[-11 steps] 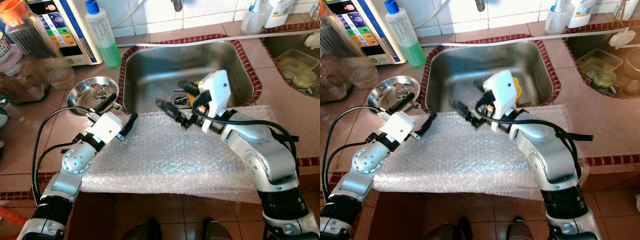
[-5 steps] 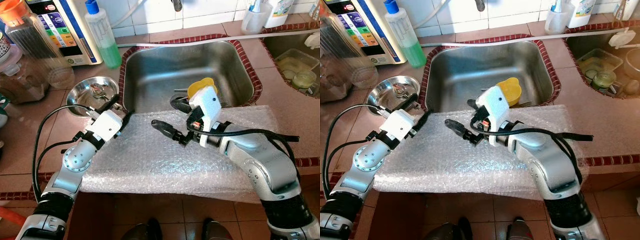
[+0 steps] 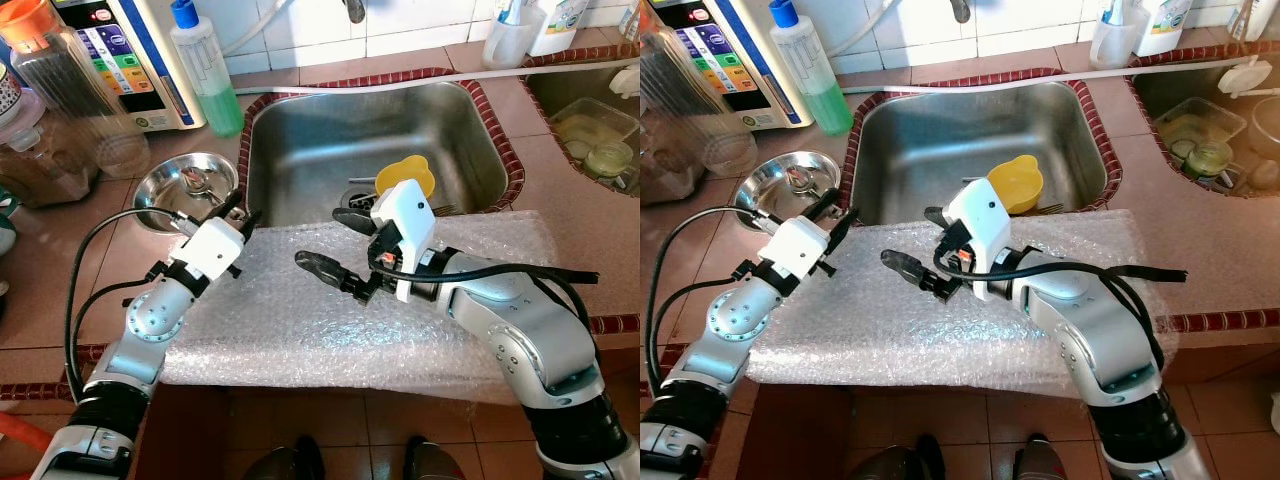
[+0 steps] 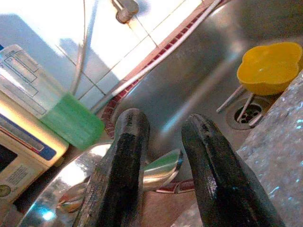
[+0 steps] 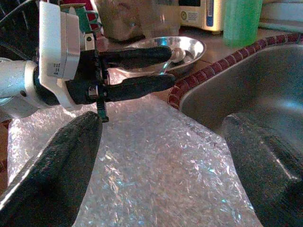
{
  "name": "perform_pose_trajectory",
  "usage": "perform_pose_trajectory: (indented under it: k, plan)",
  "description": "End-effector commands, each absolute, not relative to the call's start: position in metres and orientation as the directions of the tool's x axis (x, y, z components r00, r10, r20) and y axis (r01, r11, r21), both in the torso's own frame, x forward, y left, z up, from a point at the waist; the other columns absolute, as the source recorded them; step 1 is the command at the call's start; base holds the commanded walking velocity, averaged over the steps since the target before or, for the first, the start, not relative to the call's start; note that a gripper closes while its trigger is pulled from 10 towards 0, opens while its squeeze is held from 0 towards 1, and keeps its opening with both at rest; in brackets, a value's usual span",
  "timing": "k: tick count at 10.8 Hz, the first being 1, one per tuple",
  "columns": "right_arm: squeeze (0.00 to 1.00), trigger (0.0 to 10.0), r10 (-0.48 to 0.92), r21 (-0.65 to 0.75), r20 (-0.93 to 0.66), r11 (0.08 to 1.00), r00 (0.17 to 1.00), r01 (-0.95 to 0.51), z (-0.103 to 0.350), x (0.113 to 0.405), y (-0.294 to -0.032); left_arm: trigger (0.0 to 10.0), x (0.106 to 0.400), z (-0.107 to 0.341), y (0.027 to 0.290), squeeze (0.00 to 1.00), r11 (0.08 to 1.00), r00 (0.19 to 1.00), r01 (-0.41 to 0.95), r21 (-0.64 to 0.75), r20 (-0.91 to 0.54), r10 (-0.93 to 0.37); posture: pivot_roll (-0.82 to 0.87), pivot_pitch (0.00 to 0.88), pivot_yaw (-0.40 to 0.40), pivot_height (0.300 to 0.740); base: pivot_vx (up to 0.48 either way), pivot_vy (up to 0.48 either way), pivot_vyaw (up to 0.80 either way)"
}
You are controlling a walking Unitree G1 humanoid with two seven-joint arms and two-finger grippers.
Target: Kitchen organization
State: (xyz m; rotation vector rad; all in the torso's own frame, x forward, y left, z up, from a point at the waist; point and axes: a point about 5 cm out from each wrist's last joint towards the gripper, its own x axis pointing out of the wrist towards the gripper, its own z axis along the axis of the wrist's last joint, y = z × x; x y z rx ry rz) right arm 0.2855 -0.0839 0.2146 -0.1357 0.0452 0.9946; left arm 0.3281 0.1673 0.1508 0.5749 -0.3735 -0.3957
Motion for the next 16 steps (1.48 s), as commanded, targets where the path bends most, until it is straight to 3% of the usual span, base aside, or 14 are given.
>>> perform_pose_trajectory:
  k: [1,11,14,16]
  plan:
    - [0.00,10.0,0.859,-0.096,-0.101,0.493,0.501,-0.865,0.215,0.278,-0.076,0.0,0.329,0.151,0.171,0.00,0.773,0.866,0.239,0.587,0.232,-0.444,-0.18,0.223,0.184,0.740,0.000,0.000,0.00]
    - [0.00,10.0,0.842,-0.113,-0.088,0.522,0.532,-0.845,0.217,0.286,-0.080,0.0,0.330,0.173,0.187,0.00,0.822,0.892,0.113,0.559,0.308,-0.332,-0.16,0.210,0.179,0.740,0.000,0.000,0.00]
    - [0.00,10.0,0.832,-0.149,-0.078,0.535,0.549,-0.831,0.218,0.291,-0.083,0.0,0.333,0.205,0.187,0.00,0.816,0.870,0.128,0.564,0.331,-0.365,-0.16,0.207,0.174,0.740,0.000,0.000,0.00]
    - [0.00,10.0,0.789,-0.207,-0.071,0.586,0.610,-0.783,0.216,0.301,-0.095,0.0,0.333,0.230,0.188,0.00,0.824,0.848,0.128,0.552,0.370,-0.379,-0.16,0.207,0.173,0.740,0.000,0.000,0.00]
